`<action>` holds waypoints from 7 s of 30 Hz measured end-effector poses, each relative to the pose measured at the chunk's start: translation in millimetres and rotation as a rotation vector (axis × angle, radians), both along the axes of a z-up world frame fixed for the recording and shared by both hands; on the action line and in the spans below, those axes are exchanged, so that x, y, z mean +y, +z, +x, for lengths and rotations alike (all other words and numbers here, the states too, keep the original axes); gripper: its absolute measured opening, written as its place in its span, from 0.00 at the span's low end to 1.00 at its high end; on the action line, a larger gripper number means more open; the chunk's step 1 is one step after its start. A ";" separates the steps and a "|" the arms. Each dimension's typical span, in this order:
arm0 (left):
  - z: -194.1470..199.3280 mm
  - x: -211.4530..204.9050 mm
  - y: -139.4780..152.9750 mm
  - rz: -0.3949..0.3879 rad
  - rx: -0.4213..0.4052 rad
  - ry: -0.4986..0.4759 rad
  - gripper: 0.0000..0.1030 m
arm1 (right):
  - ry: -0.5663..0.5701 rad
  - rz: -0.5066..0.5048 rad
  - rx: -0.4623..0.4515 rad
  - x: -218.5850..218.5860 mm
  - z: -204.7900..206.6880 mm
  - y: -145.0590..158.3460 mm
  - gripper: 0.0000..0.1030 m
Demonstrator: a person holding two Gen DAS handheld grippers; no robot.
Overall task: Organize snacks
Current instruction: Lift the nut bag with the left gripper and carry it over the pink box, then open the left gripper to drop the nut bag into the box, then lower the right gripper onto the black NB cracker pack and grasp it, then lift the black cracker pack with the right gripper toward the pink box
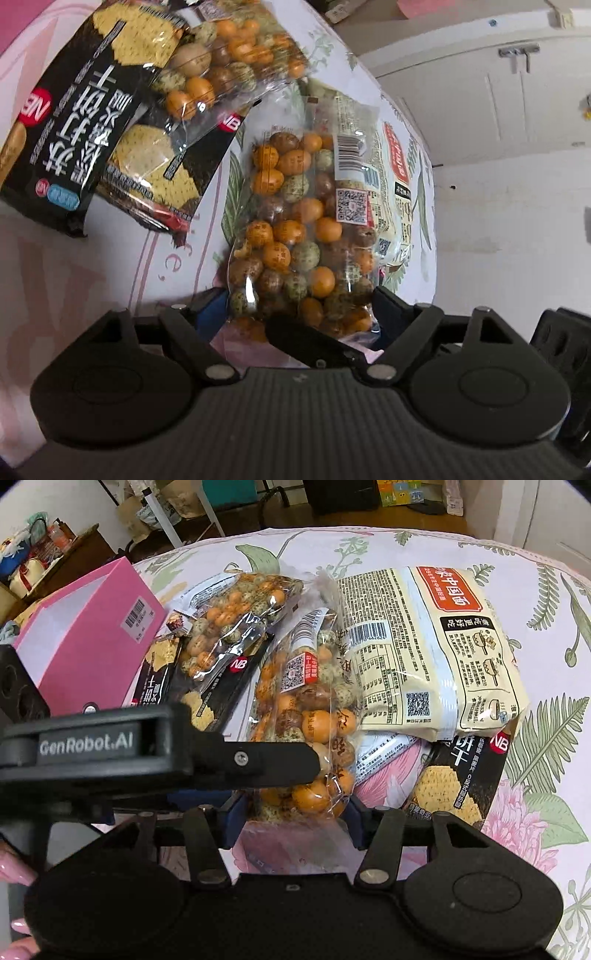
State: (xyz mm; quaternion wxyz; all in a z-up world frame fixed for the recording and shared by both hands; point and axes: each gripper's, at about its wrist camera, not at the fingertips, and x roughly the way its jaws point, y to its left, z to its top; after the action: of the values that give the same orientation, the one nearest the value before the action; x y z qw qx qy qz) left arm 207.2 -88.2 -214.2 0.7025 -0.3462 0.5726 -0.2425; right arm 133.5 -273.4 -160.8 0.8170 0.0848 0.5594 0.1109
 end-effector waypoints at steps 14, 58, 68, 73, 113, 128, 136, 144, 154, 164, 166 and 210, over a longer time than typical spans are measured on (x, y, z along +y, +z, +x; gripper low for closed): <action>0.3 -14.3 22.4 0.092 -0.054 -0.078 0.79 | 0.030 -0.047 -0.043 7.7 -4.7 0.5 0.62; -89.9 183.9 177.7 0.179 -0.303 0.209 0.79 | 0.256 0.014 -0.344 185.3 -55.1 148.0 0.61; -24.2 238.9 152.1 0.184 -0.228 0.275 0.79 | 0.307 0.012 -0.275 243.0 15.7 132.2 0.61; 18.0 256.4 133.2 0.174 -0.153 0.329 0.79 | 0.324 0.023 -0.246 260.1 58.7 114.0 0.61; -48.7 138.4 226.5 0.543 -0.520 0.077 0.72 | 0.180 -0.002 -0.404 91.6 -1.5 173.5 0.69; -42.3 26.3 165.8 0.629 -0.501 -0.073 0.69 | 0.078 -0.034 -0.387 1.3 14.5 122.7 0.69; -46.1 21.3 122.8 0.690 -0.489 -0.058 0.69 | 0.121 0.078 -0.254 -15.1 22.7 64.1 0.69; -45.2 21.4 83.6 0.760 -0.468 0.048 0.69 | 0.147 0.201 -0.209 17.5 40.0 25.4 0.63; -24.8 36.6 40.9 0.682 -0.299 0.123 0.70 | 0.157 0.221 -0.229 46.0 55.5 2.9 0.58; -31.5 35.0 43.4 0.680 -0.313 0.101 0.50 | 0.211 0.326 -0.108 74.5 76.8 -10.7 0.50; -33.1 37.2 45.6 0.654 -0.298 0.098 0.49 | 0.207 0.340 -0.083 78.2 76.0 -18.2 0.47; -138.3 94.4 176.3 0.638 -0.460 -0.035 0.49 | 0.242 0.268 -0.189 125.1 -32.1 110.6 0.30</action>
State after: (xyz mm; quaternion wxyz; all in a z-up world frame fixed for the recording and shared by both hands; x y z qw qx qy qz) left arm 68.9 6.2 -37.9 0.8805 -0.0372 0.4527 -0.1356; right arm 101.4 -148.3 -50.2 0.8281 0.1139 0.4665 0.2893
